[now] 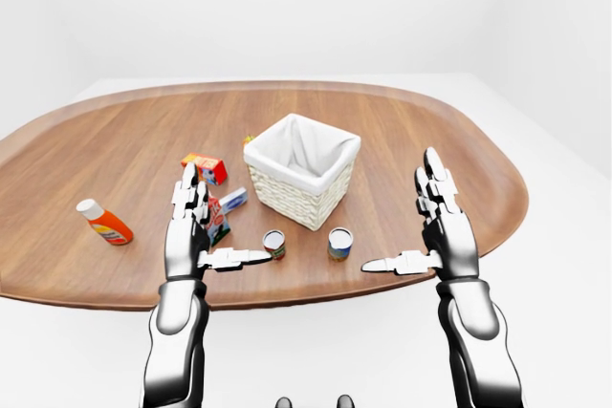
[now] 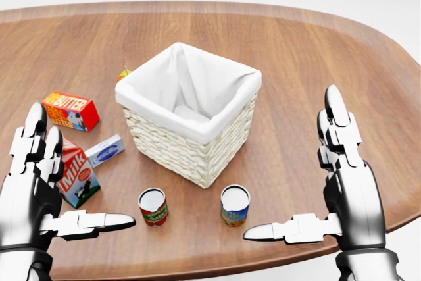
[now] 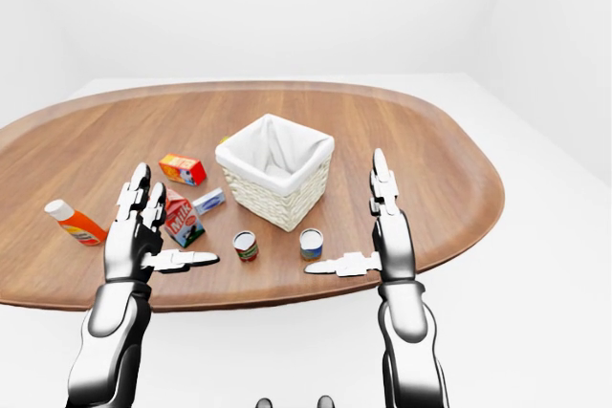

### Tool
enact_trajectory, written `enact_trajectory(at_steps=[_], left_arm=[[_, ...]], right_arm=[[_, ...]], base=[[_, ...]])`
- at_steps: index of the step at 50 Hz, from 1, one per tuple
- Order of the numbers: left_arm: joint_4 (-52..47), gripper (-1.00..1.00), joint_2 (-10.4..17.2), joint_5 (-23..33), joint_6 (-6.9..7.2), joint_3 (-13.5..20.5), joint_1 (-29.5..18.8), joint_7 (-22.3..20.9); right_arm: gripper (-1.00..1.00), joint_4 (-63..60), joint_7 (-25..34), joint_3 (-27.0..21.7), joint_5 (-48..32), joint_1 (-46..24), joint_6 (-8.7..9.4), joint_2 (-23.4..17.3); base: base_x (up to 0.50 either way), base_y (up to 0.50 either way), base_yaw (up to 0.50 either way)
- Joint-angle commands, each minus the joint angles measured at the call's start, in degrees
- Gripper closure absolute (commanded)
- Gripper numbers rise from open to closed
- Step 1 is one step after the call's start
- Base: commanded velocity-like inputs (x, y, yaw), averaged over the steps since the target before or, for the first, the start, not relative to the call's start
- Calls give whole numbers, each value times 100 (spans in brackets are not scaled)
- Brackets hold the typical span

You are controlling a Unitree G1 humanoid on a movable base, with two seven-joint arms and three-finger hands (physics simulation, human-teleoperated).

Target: Pick up the alphabet soup, and put it in the basket.

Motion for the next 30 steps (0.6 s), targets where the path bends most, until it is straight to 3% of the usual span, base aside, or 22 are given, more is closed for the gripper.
enact_trajectory(at_steps=[1,30], left_arm=[[-1,-100,-4,12,-10,-19,15,-14],[35,-100,-6,17,-23,-26,0,-9]], right_arm=[[-100,15,-4,28,-17,7,0,1],[-100,59,-9,22,-13,-17,0,1]], base=[[18,-1,0],[18,-1,0]])
